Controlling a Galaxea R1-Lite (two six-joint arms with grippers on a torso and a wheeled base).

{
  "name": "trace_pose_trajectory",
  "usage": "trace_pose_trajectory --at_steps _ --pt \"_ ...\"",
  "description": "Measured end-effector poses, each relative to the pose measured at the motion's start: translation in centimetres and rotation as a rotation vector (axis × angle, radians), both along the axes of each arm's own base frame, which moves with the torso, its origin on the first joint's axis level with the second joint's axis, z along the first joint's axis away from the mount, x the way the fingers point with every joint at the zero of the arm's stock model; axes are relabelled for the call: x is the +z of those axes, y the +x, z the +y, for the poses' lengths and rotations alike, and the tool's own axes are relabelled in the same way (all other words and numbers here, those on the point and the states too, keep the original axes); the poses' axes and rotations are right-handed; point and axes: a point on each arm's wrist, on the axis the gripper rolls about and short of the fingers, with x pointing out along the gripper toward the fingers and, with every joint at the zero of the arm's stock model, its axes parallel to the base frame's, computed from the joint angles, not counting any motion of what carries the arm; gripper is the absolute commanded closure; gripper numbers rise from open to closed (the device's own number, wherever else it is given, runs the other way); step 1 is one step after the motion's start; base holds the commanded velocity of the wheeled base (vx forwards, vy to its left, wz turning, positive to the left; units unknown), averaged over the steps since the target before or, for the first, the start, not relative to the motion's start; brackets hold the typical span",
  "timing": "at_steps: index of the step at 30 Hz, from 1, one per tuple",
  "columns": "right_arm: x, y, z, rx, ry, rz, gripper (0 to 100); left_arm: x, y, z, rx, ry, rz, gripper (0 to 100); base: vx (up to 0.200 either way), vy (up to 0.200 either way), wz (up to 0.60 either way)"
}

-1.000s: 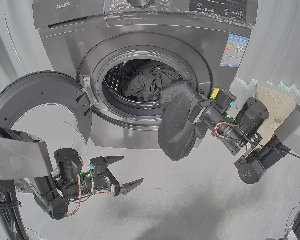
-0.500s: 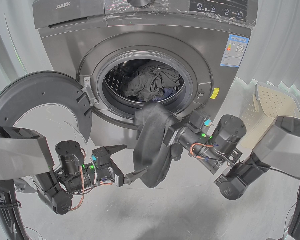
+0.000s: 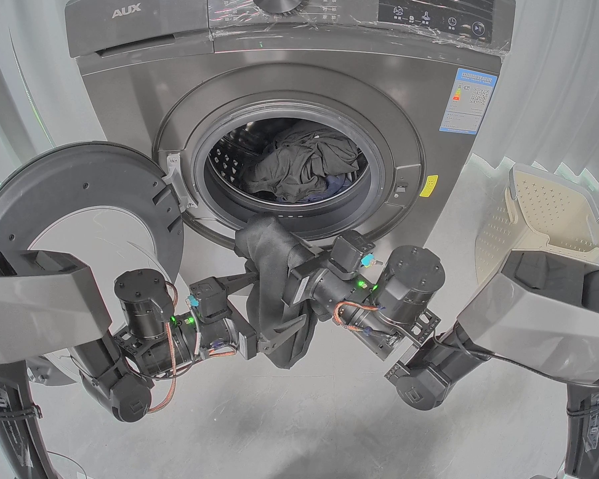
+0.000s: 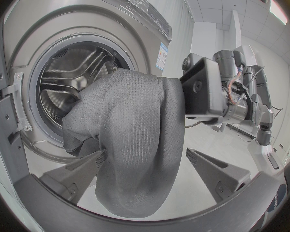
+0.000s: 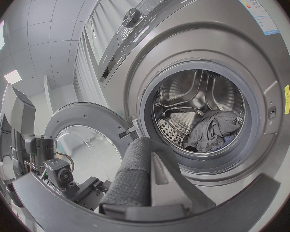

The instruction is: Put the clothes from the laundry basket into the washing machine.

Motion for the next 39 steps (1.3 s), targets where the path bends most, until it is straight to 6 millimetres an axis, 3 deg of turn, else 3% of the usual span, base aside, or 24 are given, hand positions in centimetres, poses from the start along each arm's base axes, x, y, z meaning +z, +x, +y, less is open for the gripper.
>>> trace_pose_trajectory --at_steps 13,26,27,39 --pt "0.5 -1.1 1.0 -0.001 0.025 0.004 100 -0.3 1.6 -0.5 0.054 -0.027 -0.007 0 0.000 0.000 0.00" --pt "0.2 -3.8 0.5 0.020 -0.004 0.059 100 -0.7 5.0 0.2 0.192 -0.082 -0.017 0 0.000 0.000 0.00" --pt "0.3 -3.9 0.5 0.022 -0.002 0.058 100 -0.8 5.2 0.2 0.199 -0.084 -0.019 100 0.000 0.000 0.00" --pt "1.3 -4.2 -0.1 0.021 0.019 0.053 100 -1.0 6.0 0.4 0.213 -0.093 -0.027 100 0.000 0.000 0.00"
